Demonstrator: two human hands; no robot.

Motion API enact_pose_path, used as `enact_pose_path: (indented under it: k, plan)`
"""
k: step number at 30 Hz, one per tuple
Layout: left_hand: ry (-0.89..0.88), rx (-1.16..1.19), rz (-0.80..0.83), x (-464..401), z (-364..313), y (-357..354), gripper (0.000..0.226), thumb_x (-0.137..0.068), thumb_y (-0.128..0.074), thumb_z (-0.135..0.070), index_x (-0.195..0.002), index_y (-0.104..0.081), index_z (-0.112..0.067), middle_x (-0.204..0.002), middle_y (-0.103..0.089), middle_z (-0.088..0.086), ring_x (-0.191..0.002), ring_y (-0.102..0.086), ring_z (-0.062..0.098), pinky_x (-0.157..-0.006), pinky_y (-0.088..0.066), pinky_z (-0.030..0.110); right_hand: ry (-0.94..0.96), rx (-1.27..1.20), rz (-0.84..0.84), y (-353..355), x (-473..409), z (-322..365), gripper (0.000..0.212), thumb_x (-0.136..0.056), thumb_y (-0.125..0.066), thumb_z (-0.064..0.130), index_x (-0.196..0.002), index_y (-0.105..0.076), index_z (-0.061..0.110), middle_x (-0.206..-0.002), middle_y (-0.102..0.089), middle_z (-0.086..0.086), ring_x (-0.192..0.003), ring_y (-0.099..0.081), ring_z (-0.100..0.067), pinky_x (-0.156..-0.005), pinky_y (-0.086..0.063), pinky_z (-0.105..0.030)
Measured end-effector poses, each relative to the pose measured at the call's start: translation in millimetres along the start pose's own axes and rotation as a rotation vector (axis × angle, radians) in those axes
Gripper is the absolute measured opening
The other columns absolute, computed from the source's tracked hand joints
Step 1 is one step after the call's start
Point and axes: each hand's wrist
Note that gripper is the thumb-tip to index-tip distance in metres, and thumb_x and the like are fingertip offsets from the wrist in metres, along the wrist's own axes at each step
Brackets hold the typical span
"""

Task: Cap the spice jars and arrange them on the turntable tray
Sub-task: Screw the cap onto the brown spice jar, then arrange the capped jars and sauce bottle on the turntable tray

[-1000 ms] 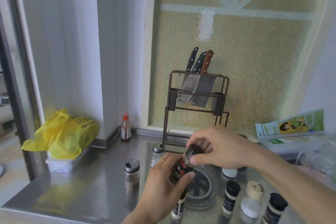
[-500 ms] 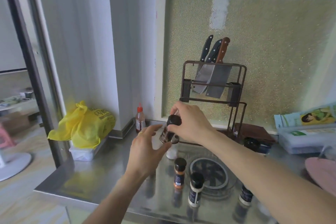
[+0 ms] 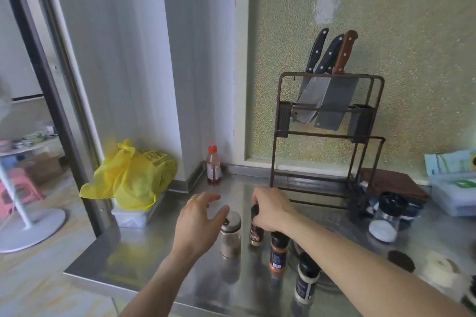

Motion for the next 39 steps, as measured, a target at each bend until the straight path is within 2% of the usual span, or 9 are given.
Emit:
enact_pose_path:
  k: [8,11,15,19,23,26,30,34,39]
  plan:
    - [0.106,-0.048,0.027,-94,20,-32,0.043,-0.087,-0.068,-0.046,-0.121,-0.066,-0.019,-0.115,-0.071,0.000,-0.108,-0.066,0.025,-0.089,-0.054,0.040,0.050,-0.080,0.084,3,9,-17,0.054,-0.085,-0.077,0.026,-0.133,-0.054,0.020,-0.130,-0.061,-0.001,-0.112,-0.059,-0.022,-0.086,-0.050,-0.031]
    - [0.144,-0.089,0.042,-144,27,-51,0.049,-0.086,-0.066,-0.049,-0.117,-0.061,-0.012,-0.108,-0.070,0.008,-0.101,-0.066,0.032,-0.083,-0.055,0.044,0.074,-0.177,0.037,19,29,-30,0.053,-0.088,-0.074,0.036,-0.135,-0.050,0.032,-0.132,-0.056,0.012,-0.114,-0.057,-0.010,-0.090,-0.047,-0.025]
    - [0.249,-0.060,0.045,-203,27,-74,0.052,-0.092,-0.061,-0.039,-0.127,-0.052,-0.001,-0.120,-0.062,0.018,-0.113,-0.060,0.038,-0.095,-0.053,0.047,0.051,-0.272,0.010,45,59,-56,0.043,-0.089,-0.068,0.053,-0.125,-0.045,0.054,-0.124,-0.050,0.033,-0.109,-0.057,0.009,-0.097,-0.051,-0.019]
    - [0.374,-0.024,0.016,-248,41,-98,0.064,-0.085,-0.069,-0.033,-0.133,-0.046,0.004,-0.133,-0.056,0.024,-0.126,-0.054,0.041,-0.101,-0.047,0.044,-0.039,-0.410,-0.081,53,81,-98,0.044,-0.079,-0.066,0.066,-0.114,-0.042,0.074,-0.123,-0.048,0.048,-0.107,-0.055,0.025,-0.088,-0.052,-0.007]
    - [0.417,-0.049,0.046,-274,60,-117,0.069,-0.076,-0.073,-0.038,-0.129,-0.052,0.001,-0.127,-0.063,0.023,-0.121,-0.059,0.042,-0.100,-0.051,0.045,-0.116,-0.526,-0.168,50,97,-135,0.056,-0.075,-0.077,0.054,-0.112,-0.041,0.076,-0.117,-0.046,0.055,-0.095,-0.062,0.023,-0.075,-0.052,-0.003]
    - [0.361,-0.092,0.028,-275,63,-124,0.045,-0.086,-0.069,-0.035,-0.115,-0.060,-0.001,-0.113,-0.069,0.025,-0.108,-0.064,0.043,-0.093,-0.054,0.048,-0.120,-0.540,-0.180,50,100,-147,0.034,-0.077,-0.079,0.050,-0.105,-0.062,0.061,-0.112,-0.057,0.049,-0.093,-0.065,0.019,-0.073,-0.053,-0.005]
    - [0.240,-0.108,-0.076,-250,35,-99,0.037,-0.082,-0.071,-0.036,-0.108,-0.062,-0.011,-0.105,-0.073,0.017,-0.103,-0.066,0.039,-0.088,-0.055,0.045,-0.150,-0.543,-0.184,51,103,-150,0.031,-0.080,-0.079,0.045,-0.105,-0.063,0.054,-0.111,-0.062,0.040,-0.095,-0.065,0.015,-0.072,-0.051,-0.006]
    - [0.035,0.038,-0.096,-200,-24,-35,0.037,-0.080,-0.079,-0.048,-0.107,-0.063,-0.029,-0.100,-0.072,-0.005,-0.094,-0.068,0.020,-0.086,-0.055,0.039,-0.164,-0.513,-0.235,64,118,-151,0.031,-0.080,-0.078,0.045,-0.105,-0.062,0.054,-0.111,-0.062,0.041,-0.094,-0.066,0.013,-0.076,-0.054,-0.013]
    - [-0.167,0.146,0.015,-125,-108,28,0.038,-0.077,-0.086,-0.042,-0.108,-0.069,-0.027,-0.097,-0.074,-0.018,-0.083,-0.072,-0.005,-0.073,-0.049,0.017,-0.186,-0.540,-0.300,78,143,-151,0.028,-0.080,-0.080,0.041,-0.103,-0.065,0.049,-0.102,-0.070,0.029,-0.088,-0.069,0.009,-0.073,-0.051,-0.017]
Point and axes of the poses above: each hand's wrist, its own x-axis away from the middle knuckle, its own y-axis out of the back of the hand, z = x × y
